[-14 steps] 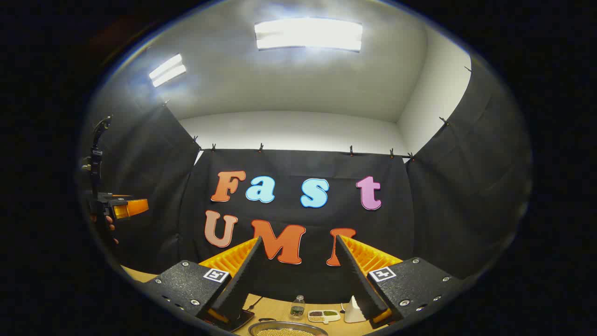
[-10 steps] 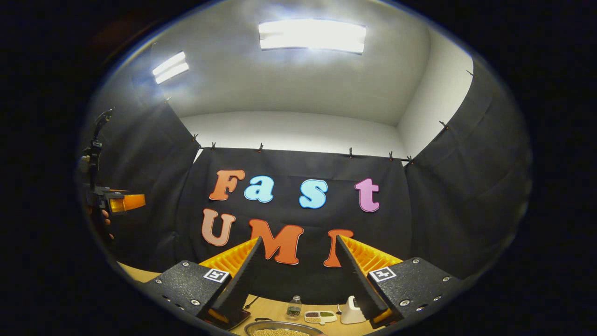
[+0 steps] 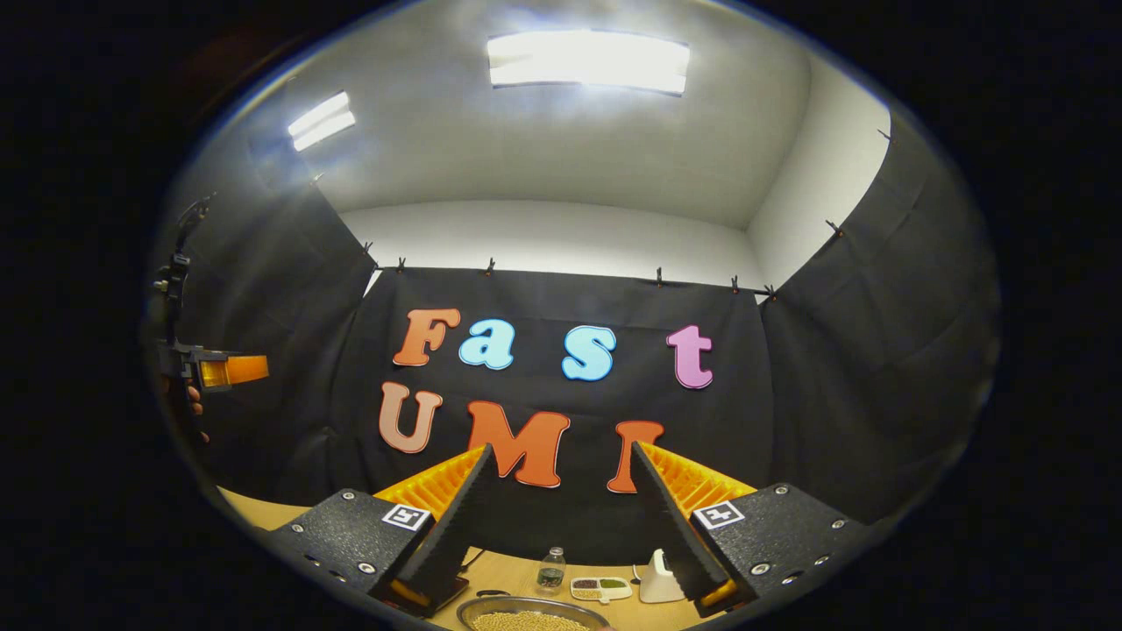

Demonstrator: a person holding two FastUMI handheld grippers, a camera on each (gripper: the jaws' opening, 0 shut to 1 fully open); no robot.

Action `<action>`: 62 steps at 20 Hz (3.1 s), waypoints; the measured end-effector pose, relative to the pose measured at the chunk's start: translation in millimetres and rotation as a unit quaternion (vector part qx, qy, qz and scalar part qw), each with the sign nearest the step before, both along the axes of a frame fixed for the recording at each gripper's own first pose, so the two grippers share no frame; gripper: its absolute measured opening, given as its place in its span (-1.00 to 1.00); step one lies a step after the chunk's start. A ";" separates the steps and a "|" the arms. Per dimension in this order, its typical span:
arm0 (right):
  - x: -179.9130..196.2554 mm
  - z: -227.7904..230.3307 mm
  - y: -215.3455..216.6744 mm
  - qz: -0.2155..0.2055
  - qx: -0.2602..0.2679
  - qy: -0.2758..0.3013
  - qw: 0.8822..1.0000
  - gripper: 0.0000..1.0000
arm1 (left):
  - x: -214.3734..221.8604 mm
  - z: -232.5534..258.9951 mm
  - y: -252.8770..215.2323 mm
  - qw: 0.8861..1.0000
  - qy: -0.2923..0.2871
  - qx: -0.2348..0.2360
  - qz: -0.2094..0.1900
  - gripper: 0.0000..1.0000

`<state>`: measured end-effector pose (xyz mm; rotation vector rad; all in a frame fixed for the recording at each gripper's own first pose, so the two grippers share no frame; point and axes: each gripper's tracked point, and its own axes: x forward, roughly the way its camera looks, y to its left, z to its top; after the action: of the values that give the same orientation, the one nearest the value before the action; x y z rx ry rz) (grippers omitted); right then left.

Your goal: First push the handle of the pot to place it horizontally, then grasp the pot with both hands and set it on the induction cooktop.

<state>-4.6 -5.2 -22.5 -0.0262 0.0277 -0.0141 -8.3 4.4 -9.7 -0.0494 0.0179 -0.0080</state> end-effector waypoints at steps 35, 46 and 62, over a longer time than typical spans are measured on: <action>-94.1 -340.8 42.3 0.068 0.124 0.492 0.859 -0.77 | 38.1 -62.8 -20.4 1.000 0.022 0.001 -0.020 0.89; -178.7 -417.1 27.9 0.016 0.228 0.672 0.704 -0.98 | 68.2 -70.8 -29.9 0.999 0.031 0.003 -0.027 0.92; -187.2 -473.7 -0.7 -0.069 0.257 0.742 0.616 -0.98 | 62.6 -70.4 -14.0 0.999 0.034 0.015 -0.023 0.94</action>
<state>-191.8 -5.9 -496.2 0.5647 1.7395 -0.1396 54.4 -9.6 -80.0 -0.0189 0.0866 -0.0513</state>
